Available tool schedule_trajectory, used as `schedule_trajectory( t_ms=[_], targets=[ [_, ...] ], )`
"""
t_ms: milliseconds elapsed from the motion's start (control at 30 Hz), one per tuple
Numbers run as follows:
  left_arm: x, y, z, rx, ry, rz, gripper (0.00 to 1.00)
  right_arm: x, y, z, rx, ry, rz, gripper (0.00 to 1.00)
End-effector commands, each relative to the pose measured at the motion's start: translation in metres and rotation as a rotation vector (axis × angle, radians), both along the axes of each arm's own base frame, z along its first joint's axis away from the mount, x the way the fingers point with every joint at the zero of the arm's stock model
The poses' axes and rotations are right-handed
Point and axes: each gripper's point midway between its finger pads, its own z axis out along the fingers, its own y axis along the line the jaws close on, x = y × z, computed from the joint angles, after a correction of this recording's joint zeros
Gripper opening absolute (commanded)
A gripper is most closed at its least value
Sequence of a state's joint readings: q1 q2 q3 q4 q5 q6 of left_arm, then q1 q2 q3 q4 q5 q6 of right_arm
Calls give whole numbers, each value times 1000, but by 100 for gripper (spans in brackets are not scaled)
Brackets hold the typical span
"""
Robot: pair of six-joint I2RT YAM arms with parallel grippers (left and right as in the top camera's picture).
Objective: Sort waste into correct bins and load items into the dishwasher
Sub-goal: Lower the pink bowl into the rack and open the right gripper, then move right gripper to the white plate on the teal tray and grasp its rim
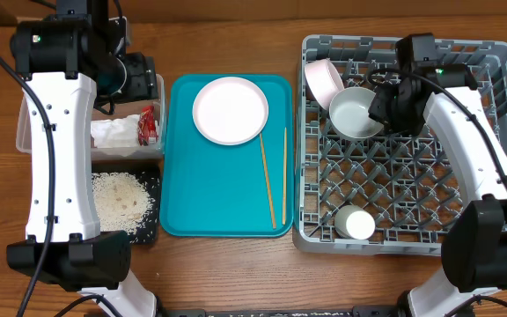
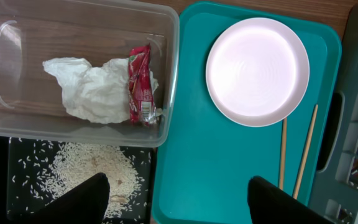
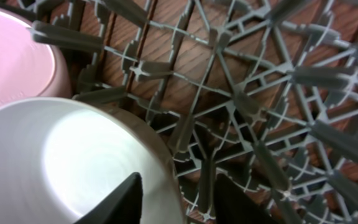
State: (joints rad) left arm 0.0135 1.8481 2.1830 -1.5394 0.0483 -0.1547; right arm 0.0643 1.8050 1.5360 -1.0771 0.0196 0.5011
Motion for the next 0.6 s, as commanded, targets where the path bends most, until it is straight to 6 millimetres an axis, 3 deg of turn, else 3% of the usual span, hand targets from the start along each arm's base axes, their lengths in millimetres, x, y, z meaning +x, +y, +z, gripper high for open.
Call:
schedule_trajectory(
  t_ms=[0,33,100,133,300,433,467,567],
  targets=[
    [1,-1,-5,-7,17,7,77,1,4,0,37,-12,3,29],
    [1,-1,-5,-7,17,7,78,1,4,1,36,-13,3,28],
    [1,-1,-5,-7,17,7,78,2,4,1,35,-15,3,7],
    [1,-1,-5,-7,17,7,80,2,3,1,32,-15,2,4],
    [1,-1,-5,-6,16,8,85,4,2,11,31,-42,1,4],
    [2,1,-5,6,12,12,85,0,-11,65,-36,-163,-25,4],
    [4,5,-5,26,4,19,85,-15,-30,109,-178,-242,-65,4],
    [8,9,-3,46,-12,28,87,-47,-52,172,-479,-365,-120,4]
  ],
)
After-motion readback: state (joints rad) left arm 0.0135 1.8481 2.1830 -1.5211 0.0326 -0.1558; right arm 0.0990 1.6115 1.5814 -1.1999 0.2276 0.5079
